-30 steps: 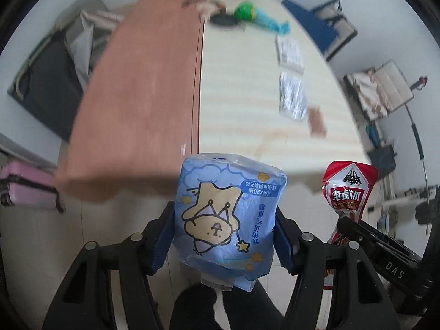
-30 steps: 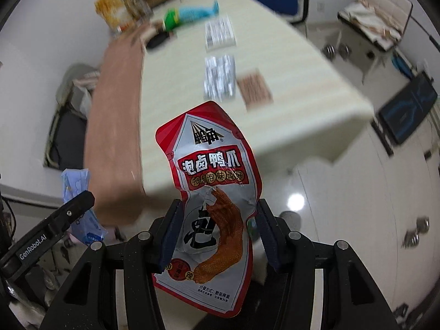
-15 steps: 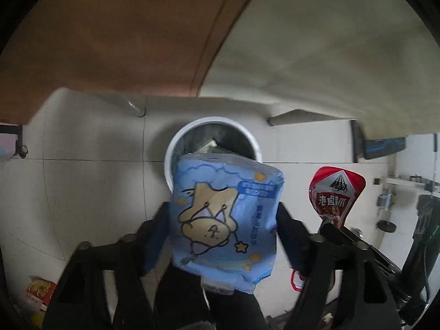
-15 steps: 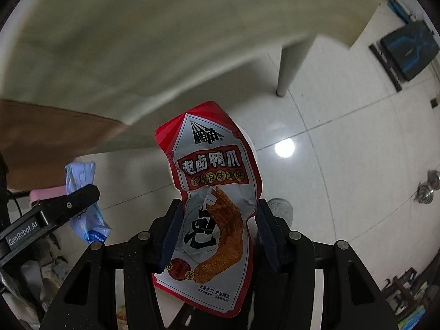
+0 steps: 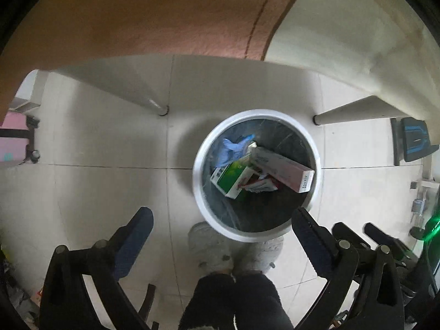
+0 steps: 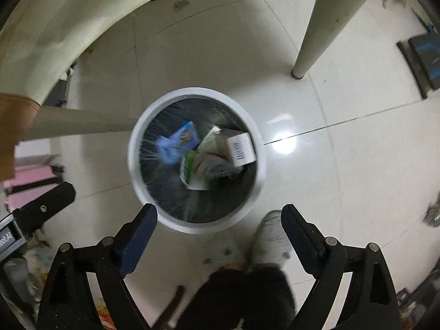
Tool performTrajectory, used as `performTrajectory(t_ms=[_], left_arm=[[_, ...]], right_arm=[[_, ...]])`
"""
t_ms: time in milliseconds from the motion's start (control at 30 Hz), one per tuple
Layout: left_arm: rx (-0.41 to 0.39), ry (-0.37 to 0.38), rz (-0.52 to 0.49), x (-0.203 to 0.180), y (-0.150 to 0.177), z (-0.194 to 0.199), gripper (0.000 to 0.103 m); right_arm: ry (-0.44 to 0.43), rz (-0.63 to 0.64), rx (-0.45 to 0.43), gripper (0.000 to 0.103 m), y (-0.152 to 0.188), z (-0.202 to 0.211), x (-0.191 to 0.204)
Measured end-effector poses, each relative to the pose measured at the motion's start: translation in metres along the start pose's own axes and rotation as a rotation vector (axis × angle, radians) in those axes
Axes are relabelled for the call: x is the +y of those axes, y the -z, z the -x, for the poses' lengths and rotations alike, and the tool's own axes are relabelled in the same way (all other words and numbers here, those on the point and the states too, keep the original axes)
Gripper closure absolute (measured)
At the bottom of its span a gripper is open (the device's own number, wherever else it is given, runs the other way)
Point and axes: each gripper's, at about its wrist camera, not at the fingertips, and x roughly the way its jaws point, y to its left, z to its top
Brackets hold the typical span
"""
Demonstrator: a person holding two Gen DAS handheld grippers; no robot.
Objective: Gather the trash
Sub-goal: 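Open both tools over the trash bin to drop the wrapper and bag, then move both tools back over the table toward the remaining items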
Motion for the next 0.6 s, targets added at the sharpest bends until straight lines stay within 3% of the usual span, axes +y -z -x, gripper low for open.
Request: performTrajectory(t_ms=[67, 200, 600], left_arm=[[0.008, -0.018, -0.002, 0.002, 0.005, 0.004, 0.000], [0.007, -0.060, -0.008, 0.004, 0.011, 0.018, 0.000], [-0.006, -0.084, -0.021, -0.008, 0.028, 0.056, 0.000]], right_arm=[[0.046, 0.019, -0.002, 0.003, 0.002, 0.002, 0.001], [0.121, 0.045, -0.014, 0.002, 0.004, 0.011, 0.011], [0.154, 0.070, -0.041, 0.002, 0.013, 0.075, 0.019]])
